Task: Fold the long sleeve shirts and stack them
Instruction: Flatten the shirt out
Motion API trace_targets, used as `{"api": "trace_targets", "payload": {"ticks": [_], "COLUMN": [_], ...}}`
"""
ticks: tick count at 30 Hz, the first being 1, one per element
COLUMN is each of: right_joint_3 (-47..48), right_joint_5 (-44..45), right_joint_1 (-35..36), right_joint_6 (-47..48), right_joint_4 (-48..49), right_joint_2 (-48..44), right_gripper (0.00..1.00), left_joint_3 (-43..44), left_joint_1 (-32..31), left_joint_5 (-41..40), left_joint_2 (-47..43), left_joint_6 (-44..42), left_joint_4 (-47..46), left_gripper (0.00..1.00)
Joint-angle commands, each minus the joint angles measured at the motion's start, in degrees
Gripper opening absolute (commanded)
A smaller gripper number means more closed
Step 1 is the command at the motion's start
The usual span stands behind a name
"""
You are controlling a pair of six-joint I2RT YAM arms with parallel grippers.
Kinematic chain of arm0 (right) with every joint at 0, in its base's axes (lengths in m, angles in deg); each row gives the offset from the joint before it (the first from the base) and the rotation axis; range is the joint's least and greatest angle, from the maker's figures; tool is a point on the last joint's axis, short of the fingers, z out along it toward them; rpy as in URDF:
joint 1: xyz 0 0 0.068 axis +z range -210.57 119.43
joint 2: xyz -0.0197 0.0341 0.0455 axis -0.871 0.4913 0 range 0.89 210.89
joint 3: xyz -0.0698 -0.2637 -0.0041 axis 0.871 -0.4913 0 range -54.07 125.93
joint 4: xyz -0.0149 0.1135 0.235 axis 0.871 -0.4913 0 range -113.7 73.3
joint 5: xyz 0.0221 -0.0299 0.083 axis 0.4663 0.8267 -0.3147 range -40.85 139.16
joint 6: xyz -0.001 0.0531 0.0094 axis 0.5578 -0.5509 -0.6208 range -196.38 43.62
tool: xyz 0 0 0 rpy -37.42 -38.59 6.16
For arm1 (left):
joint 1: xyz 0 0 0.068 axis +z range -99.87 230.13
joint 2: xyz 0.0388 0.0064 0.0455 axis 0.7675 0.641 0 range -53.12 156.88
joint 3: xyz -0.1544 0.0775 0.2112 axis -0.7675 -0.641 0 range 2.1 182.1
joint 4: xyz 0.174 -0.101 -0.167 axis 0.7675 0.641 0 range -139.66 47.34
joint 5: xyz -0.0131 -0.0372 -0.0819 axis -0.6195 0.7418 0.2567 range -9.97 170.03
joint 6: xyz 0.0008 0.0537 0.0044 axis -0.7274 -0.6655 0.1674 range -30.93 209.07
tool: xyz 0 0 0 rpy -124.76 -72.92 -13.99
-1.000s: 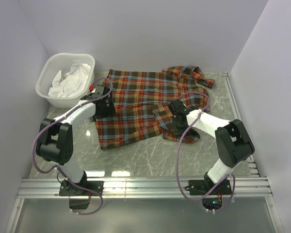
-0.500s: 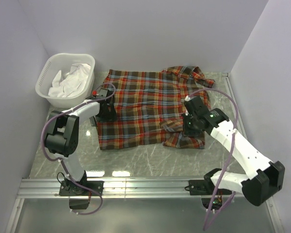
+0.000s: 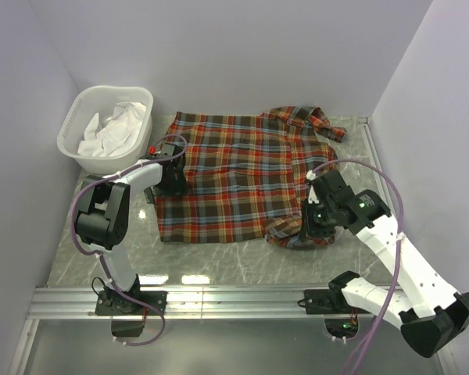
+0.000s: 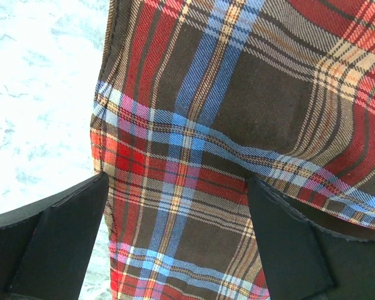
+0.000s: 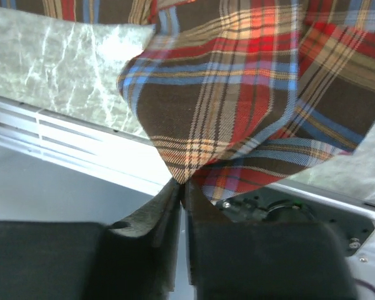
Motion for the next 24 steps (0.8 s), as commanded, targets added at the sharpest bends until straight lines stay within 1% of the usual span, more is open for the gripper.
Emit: {"api": "trace_targets", "payload": {"ticks": [1,3,4,7,8,10,13,14,15,18,21,24], "right_joint_3": [-3.44,-3.54,-3.1,0.5,2.42,3.06,0.35,-0.45,-1.07,-3.35,-6.6,-11.7], "right_joint_5": [-2.45,-3.06,-3.33,-2.28,-1.49,0.09,-0.34,0.09,0.88,5.27,10.63,8.98], "right_joint_1": [0.38,0.29,0.29,0.03,-0.06,-0.67,-1.2,-1.2,-1.2,-1.29,-4.44,-12.52], "right_joint_6": [0.1,-0.43,-0.78,-1.57,-1.75,-1.58,-1.4,-1.66,-1.92,-4.64,-9.03,-11.24], "right_joint_4": [2.59,4.52,5.22,7.42,8.21,9.88,14.53,17.42,18.75,23.15,27.19,33.43], "right_joint_2": [0.96,1.93,1.85,2.2,2.72,4.65,8.69,10.01,12.89,17.73,19.95,21.0], "right_gripper": [0.31,0.45,0.57,0.69,0.69,0.7,0.69,0.69,0.69,0.7,0.76,0.78], "left_joint_3": [0.76,-0.64,-1.17,-3.01,-3.54,-5.21,-7.23,-7.58,-8.2,-8.99,-9.69,-10.49], "left_joint_1": [0.03,-0.05,-0.14,-0.14,-0.23,-0.32,-0.49,-0.58,-0.58,-0.67,-1.19,-1.55], "left_joint_5": [-1.82,-2.34,-2.61,-3.05,-2.79,-2.09,-0.24,0.03,0.2,0.55,1.79,2.14], "left_joint_2": [-1.32,-3.78,-5.79,-10.62,-12.04,-14.5,-18.72,-18.99,-19.17,-18.65,-17.68,-16.62], "left_joint_6": [0.97,1.41,1.67,2.72,3.51,4.22,4.31,3.87,3.61,3.17,3.08,2.99], "left_joint_4": [0.31,0.4,0.66,1.36,1.53,1.71,1.62,1.62,1.62,1.45,0.4,-0.4], "left_gripper": [0.99,0.99,0.99,0.99,0.99,0.99,0.99,0.99,0.99,0.99,0.99,0.99]}}
